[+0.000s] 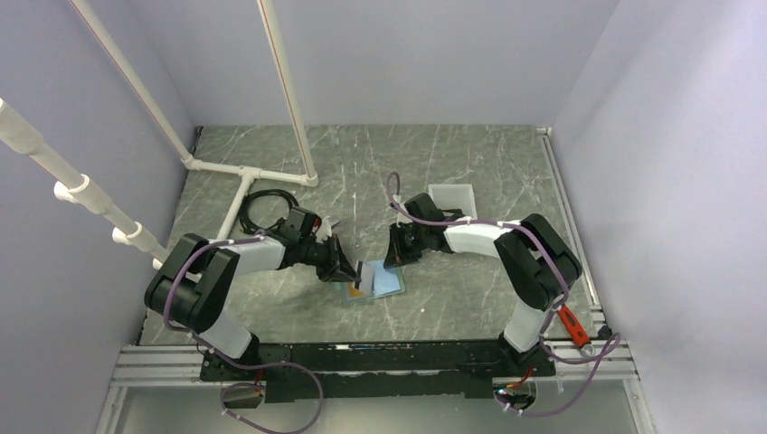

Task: Put the credit cards into the card holder
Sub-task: Insert the credit card into the card holder.

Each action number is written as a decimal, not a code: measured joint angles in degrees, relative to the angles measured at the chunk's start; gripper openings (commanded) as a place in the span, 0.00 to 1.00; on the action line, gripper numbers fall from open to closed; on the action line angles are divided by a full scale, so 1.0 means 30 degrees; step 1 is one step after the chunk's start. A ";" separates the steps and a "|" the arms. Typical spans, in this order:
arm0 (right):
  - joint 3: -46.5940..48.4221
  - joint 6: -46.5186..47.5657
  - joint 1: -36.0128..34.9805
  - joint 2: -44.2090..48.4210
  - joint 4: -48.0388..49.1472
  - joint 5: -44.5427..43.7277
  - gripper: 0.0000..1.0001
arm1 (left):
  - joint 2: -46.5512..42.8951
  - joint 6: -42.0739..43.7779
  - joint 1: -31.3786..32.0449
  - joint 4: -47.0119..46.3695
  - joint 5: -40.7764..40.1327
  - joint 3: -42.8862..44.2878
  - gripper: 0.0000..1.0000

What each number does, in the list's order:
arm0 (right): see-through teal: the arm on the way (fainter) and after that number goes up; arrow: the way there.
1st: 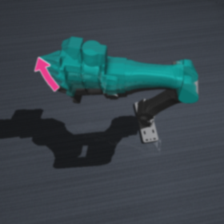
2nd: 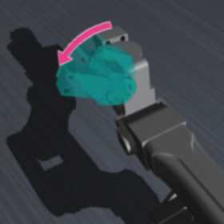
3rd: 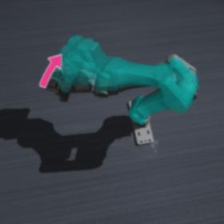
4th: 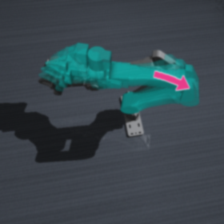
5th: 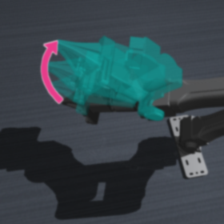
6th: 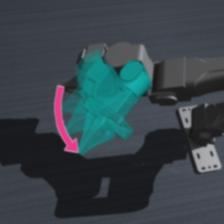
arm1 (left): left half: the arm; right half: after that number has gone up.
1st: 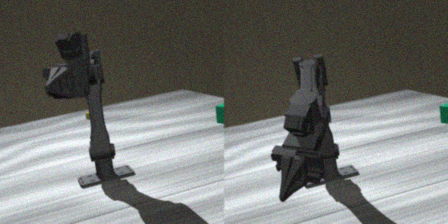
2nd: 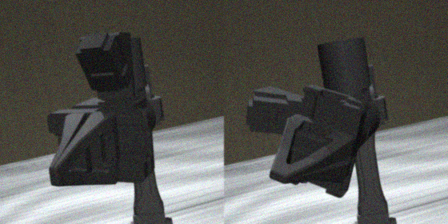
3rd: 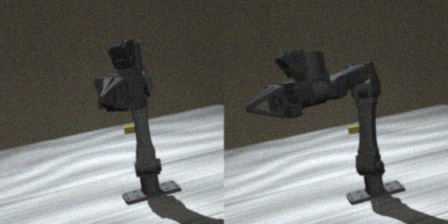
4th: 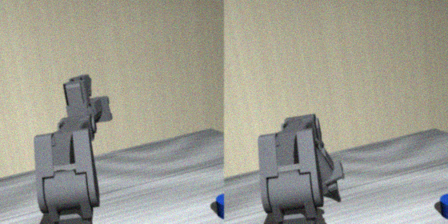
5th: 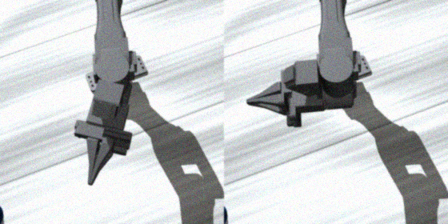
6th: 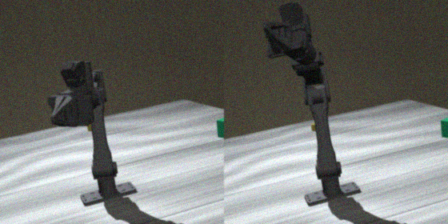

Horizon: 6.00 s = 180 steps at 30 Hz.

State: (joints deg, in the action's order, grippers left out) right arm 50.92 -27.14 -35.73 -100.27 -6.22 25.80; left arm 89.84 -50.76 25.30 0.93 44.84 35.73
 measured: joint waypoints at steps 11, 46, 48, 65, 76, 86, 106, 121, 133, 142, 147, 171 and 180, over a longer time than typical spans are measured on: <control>0.0000 -0.0015 0.0007 -0.0284 0.0612 0.0357 0.00 | -0.1180 0.0015 0.0000 0.0204 -0.0350 -0.0466 0.00; -0.0211 -0.0109 0.0044 -0.0328 0.1188 0.0597 0.00 | -0.1100 0.0510 0.0226 0.0372 -0.0947 -0.0780 0.00; -0.0211 -0.0109 0.0044 -0.0328 0.1188 0.0597 0.00 | -0.0845 0.0437 0.0248 -0.0204 -0.0874 -0.0794 0.00; -0.0284 -0.0175 0.0044 -0.0299 0.1304 0.0605 0.00 | -0.0073 -0.0175 0.0350 -0.2412 -0.0882 -0.1464 0.00; -0.0648 -0.0015 0.0029 0.1020 -0.0248 -0.0481 0.24 | 0.0087 -0.1654 0.0889 -0.4714 -0.1064 -0.2164 0.00; -0.1807 0.0313 0.0095 0.1923 -0.0619 -0.0889 0.09 | 0.0270 -0.2929 0.1508 -0.6805 -0.1953 -0.3031 0.00; -0.2528 -0.0109 0.0284 0.1858 0.0780 0.0000 0.03 | -0.0889 -0.3912 0.2353 -0.7672 -0.4626 -0.3752 0.00; -0.2528 -0.0182 0.0284 0.1851 0.0794 0.0007 0.00 | 0.0415 -0.5537 0.2543 -1.0520 -0.4306 -0.4357 0.00; -0.2528 -0.0364 0.0284 0.1821 0.0801 0.0015 0.00 | 0.1588 -0.7038 0.2943 -1.3121 -0.4568 -0.4947 0.09; -0.2528 -0.0510 0.0124 0.1734 0.0940 0.0117 0.00 | 0.0969 -0.7431 0.4189 -1.2233 -0.6033 -0.4932 0.38; -0.2528 -0.0510 0.0124 0.1734 0.0940 0.0117 0.00 | 0.0277 -0.7657 0.4575 -1.1752 -0.6528 -0.4896 0.46; -0.2616 -0.0561 -0.0007 0.1734 0.1107 0.0248 0.00 | -0.0699 -0.3781 0.5909 -0.3228 -0.8998 -0.0546 0.59; -0.2652 -0.0627 -0.0015 0.1829 0.1064 0.0153 0.17 | -0.1035 -0.2586 0.6543 -0.1690 -1.0018 0.0124 0.64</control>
State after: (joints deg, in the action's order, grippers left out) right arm 42.96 -29.02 -35.77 -94.78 -3.03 26.26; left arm 86.74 -58.52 44.93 -4.14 14.79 36.10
